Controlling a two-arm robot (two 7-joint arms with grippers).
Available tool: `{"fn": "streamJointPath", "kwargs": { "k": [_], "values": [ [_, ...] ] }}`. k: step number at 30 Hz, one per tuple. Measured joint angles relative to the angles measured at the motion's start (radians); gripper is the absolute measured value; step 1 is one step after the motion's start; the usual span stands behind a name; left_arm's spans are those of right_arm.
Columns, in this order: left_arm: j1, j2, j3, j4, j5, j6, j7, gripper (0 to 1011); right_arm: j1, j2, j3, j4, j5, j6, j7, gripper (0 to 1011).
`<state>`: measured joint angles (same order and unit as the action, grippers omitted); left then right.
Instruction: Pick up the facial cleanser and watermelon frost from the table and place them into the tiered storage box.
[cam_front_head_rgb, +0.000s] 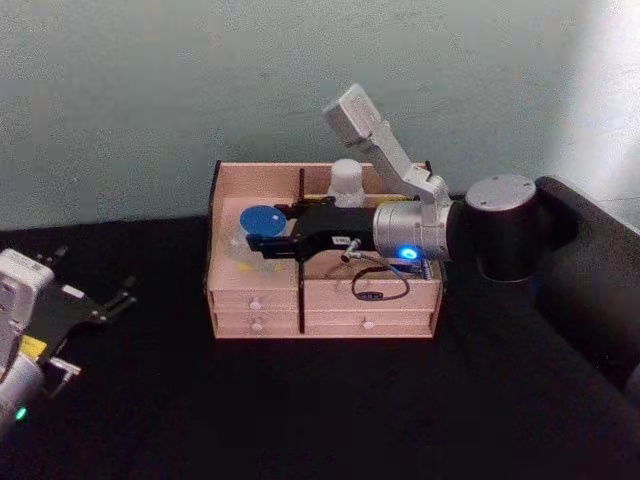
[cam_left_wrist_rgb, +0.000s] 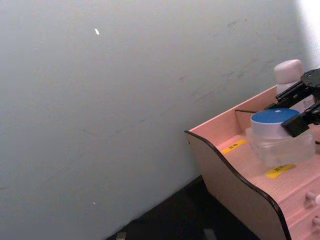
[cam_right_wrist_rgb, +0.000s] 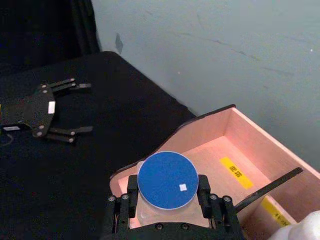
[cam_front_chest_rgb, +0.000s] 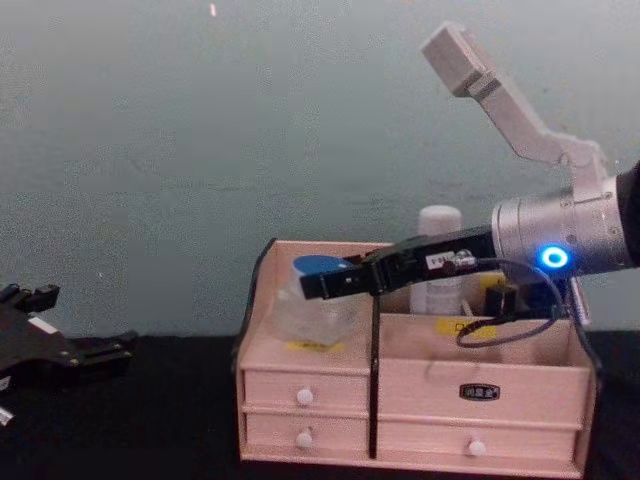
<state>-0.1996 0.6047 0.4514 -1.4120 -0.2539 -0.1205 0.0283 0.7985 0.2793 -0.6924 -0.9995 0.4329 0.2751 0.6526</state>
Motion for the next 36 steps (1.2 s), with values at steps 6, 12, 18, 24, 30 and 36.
{"fn": "streamJointPath", "kwargs": {
  "k": [6,12,18,24,30,36],
  "values": [
    [0.0,0.0,0.0,0.0,0.0,0.0,0.0,1001,0.009,-0.015,0.008,0.03,-0.011,-0.003,-0.001,712],
    [0.0,0.0,0.0,0.0,0.0,0.0,0.0,1001,0.012,-0.025,0.013,0.043,-0.024,-0.003,-0.003,712],
    [0.0,0.0,0.0,0.0,0.0,0.0,0.0,1001,0.01,-0.029,0.02,0.046,-0.032,-0.004,-0.011,712],
    [0.0,0.0,0.0,0.0,0.0,0.0,0.0,1001,0.01,-0.028,0.019,0.046,-0.032,-0.004,-0.01,712],
    [0.0,0.0,0.0,0.0,0.0,0.0,0.0,1001,0.01,-0.028,0.018,0.046,-0.031,-0.004,-0.01,712],
    [0.0,0.0,0.0,0.0,0.0,0.0,0.0,1001,0.01,-0.027,0.018,0.046,-0.03,-0.004,-0.009,712]
  ]
}}
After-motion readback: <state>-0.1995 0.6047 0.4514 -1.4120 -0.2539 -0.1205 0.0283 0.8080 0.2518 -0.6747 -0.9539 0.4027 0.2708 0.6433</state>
